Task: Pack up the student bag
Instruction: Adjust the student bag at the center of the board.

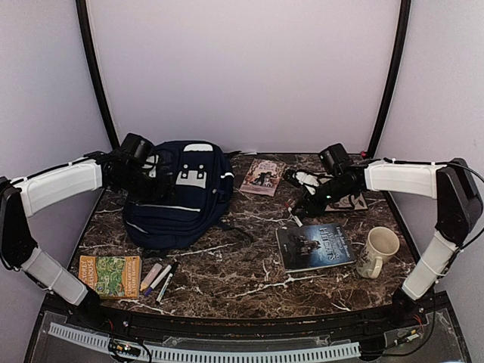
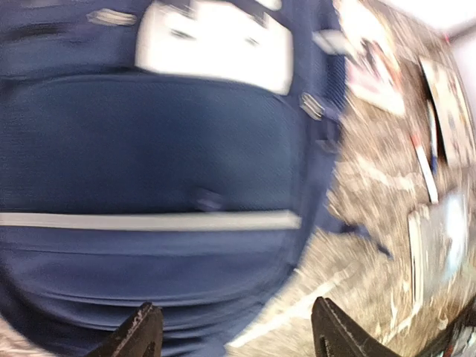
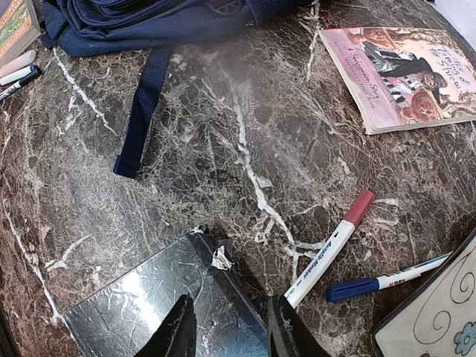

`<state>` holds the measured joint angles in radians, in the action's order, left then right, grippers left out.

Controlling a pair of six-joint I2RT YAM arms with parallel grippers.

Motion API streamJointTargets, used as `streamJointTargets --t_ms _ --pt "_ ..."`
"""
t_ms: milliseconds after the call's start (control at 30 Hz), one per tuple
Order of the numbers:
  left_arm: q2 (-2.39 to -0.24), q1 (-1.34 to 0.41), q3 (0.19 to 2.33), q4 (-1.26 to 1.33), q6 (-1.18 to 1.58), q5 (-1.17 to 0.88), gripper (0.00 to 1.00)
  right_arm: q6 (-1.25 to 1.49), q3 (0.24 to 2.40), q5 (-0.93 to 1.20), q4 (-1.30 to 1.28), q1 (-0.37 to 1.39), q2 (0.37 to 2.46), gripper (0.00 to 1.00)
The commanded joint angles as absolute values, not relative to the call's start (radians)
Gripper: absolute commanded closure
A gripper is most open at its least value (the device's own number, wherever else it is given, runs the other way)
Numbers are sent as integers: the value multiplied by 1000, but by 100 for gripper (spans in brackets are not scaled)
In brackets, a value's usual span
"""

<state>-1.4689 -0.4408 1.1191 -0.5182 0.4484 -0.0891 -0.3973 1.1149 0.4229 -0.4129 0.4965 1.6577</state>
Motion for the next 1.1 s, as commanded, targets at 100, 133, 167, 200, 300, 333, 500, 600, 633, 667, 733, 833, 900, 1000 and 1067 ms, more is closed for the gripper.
streamJointTargets --t_ms 100,133,167,200,300,333,500,600,633,667,733,833,900,1000,1067 --pt "-1472 -111 1043 -513 488 -40 24 -415 1133 452 -408 497 1644 66" --pt "-1490 -86 1037 -496 500 -46 23 -416 1130 453 -406 497 1640 66" --pt "-1519 -62 1038 -484 510 -50 23 -417 1127 454 -403 497 1633 66" --pt "-1543 -48 1037 -479 519 -55 23 -417 1124 455 -402 497 1629 65" --pt "-1600 -35 1025 -448 531 -66 23 -422 1116 457 -399 497 1618 65" --pt "-1615 -35 1016 -434 535 -84 23 -422 1115 456 -397 497 1617 65" --pt "-1624 -38 926 -333 580 -209 25 -429 1112 451 -397 496 1615 64" --pt "-1601 -72 876 -291 601 -241 25 -430 1114 451 -398 497 1623 64" --pt "-1597 -89 867 -287 606 -244 25 -430 1113 450 -399 497 1625 64" --pt "-1592 -111 857 -283 611 -245 25 -429 1116 450 -399 497 1628 64" --pt "-1586 -160 843 -273 620 -246 26 -429 1116 451 -399 497 1632 64" --pt "-1575 -223 821 -262 649 -236 27 -426 1121 448 -400 497 1638 63" --pt "-1560 -248 805 -263 672 -219 28 -423 1121 447 -400 497 1639 63" --pt "-1499 -266 781 -310 702 -173 29 -419 1123 442 -403 497 1637 63" --pt "-1427 -270 771 -356 710 -131 28 -416 1126 416 -406 496 1630 62"
